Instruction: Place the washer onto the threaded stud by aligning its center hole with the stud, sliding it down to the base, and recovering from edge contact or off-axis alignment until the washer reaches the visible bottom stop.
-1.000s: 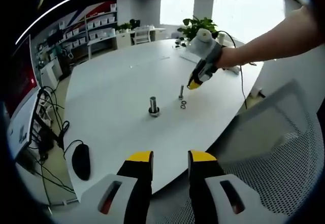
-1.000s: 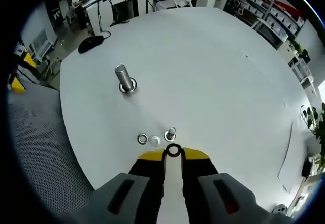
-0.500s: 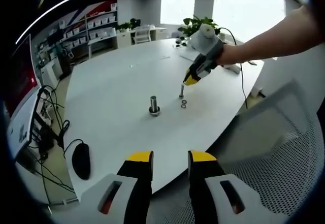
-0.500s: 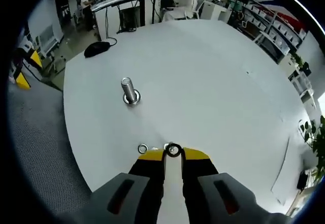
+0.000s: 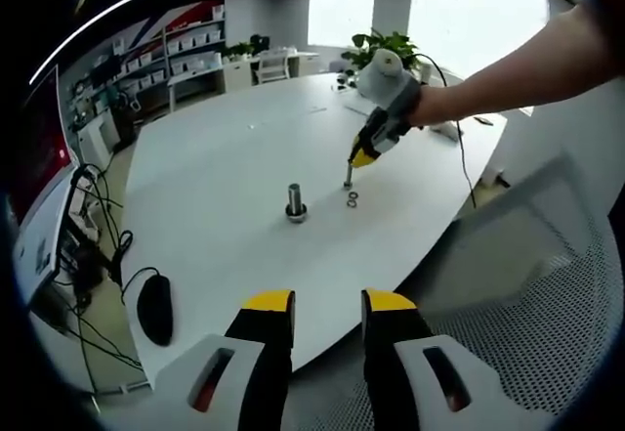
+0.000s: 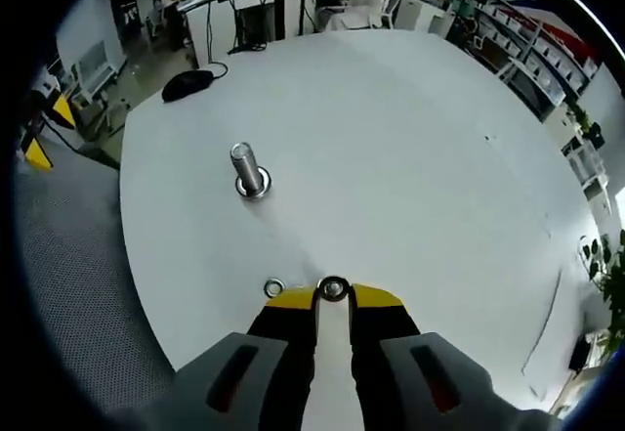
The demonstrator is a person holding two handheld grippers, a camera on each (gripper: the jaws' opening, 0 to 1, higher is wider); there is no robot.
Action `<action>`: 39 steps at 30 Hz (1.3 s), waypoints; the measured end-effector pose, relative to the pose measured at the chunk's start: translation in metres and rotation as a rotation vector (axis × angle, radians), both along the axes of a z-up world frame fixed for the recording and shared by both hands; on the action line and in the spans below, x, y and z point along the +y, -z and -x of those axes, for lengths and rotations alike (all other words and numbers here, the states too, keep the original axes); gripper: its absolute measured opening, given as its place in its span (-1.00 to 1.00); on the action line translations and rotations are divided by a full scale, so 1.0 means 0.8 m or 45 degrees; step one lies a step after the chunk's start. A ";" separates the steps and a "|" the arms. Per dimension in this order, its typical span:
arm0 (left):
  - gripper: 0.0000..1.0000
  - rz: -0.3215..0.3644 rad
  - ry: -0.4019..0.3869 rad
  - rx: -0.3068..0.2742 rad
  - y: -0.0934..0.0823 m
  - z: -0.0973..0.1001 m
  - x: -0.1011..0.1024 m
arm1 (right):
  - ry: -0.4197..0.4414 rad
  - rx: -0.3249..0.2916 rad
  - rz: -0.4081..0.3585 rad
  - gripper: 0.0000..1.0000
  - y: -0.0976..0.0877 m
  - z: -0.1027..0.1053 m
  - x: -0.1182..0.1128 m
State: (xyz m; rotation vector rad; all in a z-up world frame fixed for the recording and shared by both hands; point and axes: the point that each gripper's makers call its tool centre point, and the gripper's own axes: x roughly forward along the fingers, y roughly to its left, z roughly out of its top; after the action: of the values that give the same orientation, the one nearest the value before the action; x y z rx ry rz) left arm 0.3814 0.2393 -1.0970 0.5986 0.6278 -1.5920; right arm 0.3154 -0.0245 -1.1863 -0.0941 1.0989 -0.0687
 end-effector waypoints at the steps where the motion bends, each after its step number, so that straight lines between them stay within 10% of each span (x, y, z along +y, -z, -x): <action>1: -0.49 -0.001 0.001 -0.002 0.000 0.000 0.000 | -0.003 -0.003 0.003 -0.72 -0.001 -0.001 0.000; 39: -0.50 -0.031 0.003 0.010 0.004 0.000 0.003 | -0.053 0.204 -0.061 -0.71 0.056 0.001 0.010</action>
State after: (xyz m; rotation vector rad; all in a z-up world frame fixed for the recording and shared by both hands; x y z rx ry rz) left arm 0.3810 0.2413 -1.1004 0.6113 0.6532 -1.5916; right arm 0.3148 -0.0169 -1.2310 -0.0802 1.2576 0.0024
